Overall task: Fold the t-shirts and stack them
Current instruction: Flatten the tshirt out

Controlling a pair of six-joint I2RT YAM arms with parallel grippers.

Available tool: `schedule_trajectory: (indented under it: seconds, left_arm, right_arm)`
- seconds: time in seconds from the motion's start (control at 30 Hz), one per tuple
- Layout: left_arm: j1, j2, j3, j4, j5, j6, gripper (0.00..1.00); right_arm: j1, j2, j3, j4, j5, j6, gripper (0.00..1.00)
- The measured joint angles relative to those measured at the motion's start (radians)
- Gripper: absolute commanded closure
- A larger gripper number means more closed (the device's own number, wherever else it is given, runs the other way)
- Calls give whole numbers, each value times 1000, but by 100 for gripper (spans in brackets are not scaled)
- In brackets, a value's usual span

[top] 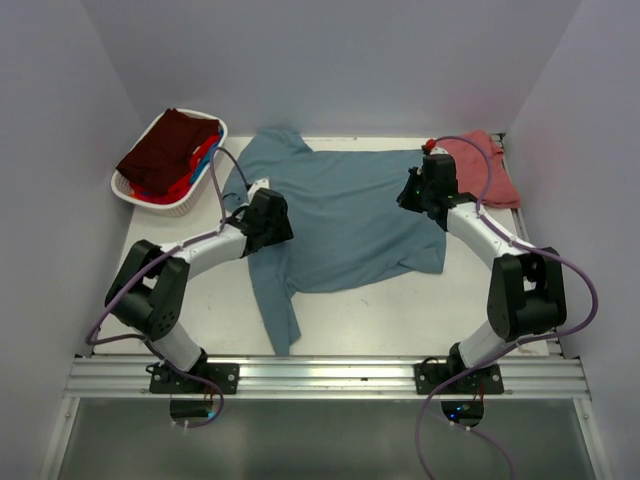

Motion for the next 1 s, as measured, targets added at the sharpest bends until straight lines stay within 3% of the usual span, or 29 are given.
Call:
schedule_trajectory:
  seconds: [0.33, 0.43, 0.47, 0.57, 0.83, 1.0]
  left_arm:
    - [-3, 136, 76, -18, -39, -2, 51]
    - [-3, 138, 76, -39, -60, -8, 63]
    - [-3, 138, 76, -40, -67, -12, 77]
    - [-3, 134, 76, -52, -83, -21, 100]
    - [-3, 58, 74, -79, -102, -21, 100]
    - [-3, -121, 25, -148, -163, -25, 100]
  right_arm:
    - [0, 5, 0, 0, -21, -3, 100]
    - [0, 14, 0, -1, -21, -3, 100]
    - [0, 17, 0, -1, -21, -3, 100]
    - [0, 26, 0, -2, -21, -3, 100]
    - [0, 30, 0, -5, -21, -3, 100]
    - [0, 30, 0, -12, -20, -3, 100]
